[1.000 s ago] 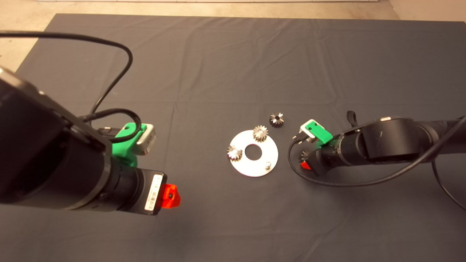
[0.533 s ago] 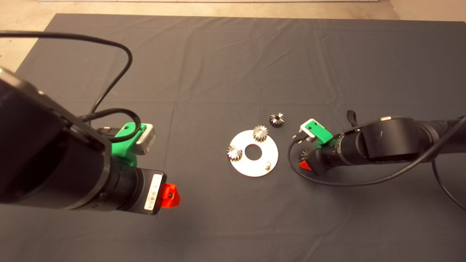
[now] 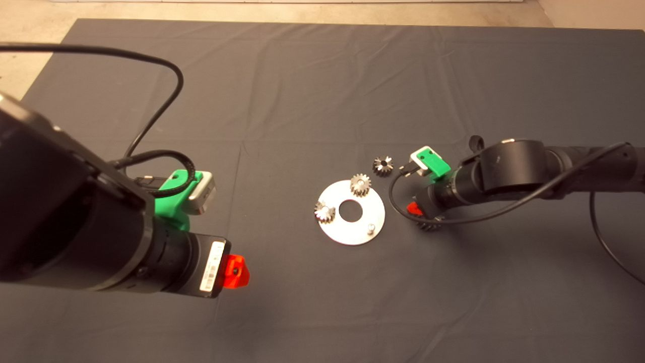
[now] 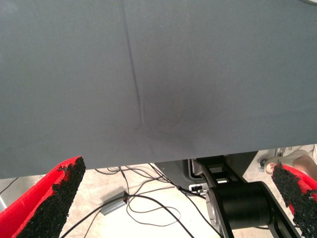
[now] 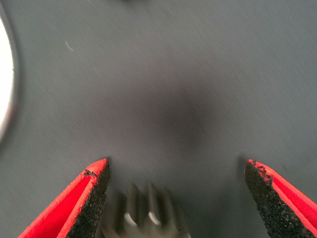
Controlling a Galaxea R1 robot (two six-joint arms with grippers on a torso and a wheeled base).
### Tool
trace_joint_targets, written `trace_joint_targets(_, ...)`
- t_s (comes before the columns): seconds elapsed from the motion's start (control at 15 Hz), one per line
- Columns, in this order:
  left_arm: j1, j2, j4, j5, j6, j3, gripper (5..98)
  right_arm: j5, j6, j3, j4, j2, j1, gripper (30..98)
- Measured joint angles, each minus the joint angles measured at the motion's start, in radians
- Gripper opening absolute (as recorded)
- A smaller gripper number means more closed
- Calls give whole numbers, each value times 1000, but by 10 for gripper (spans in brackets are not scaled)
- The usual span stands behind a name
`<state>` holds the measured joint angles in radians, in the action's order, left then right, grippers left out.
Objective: Remove an incorrectly installed larger gear and replace it with the correct smaller gear
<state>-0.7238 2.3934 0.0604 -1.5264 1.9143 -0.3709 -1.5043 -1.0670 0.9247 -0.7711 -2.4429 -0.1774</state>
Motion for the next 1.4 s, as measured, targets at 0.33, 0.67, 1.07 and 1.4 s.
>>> trace_joint_targets(0.33,0,0,0,0,0,0,978,5,1,54,0,-55,-11,783)
trace_joint_targets(0.67,0,0,0,0,0,0,978,4,1,97,0,-59,-51,825)
trace_joint_targets(1.07,0,2,0,0,0,0,978,72,0,118,0,-59,-61,825)
trace_joint_targets(1.4,0,2,0,0,0,0,978,130,-9,151,0,-59,-61,825)
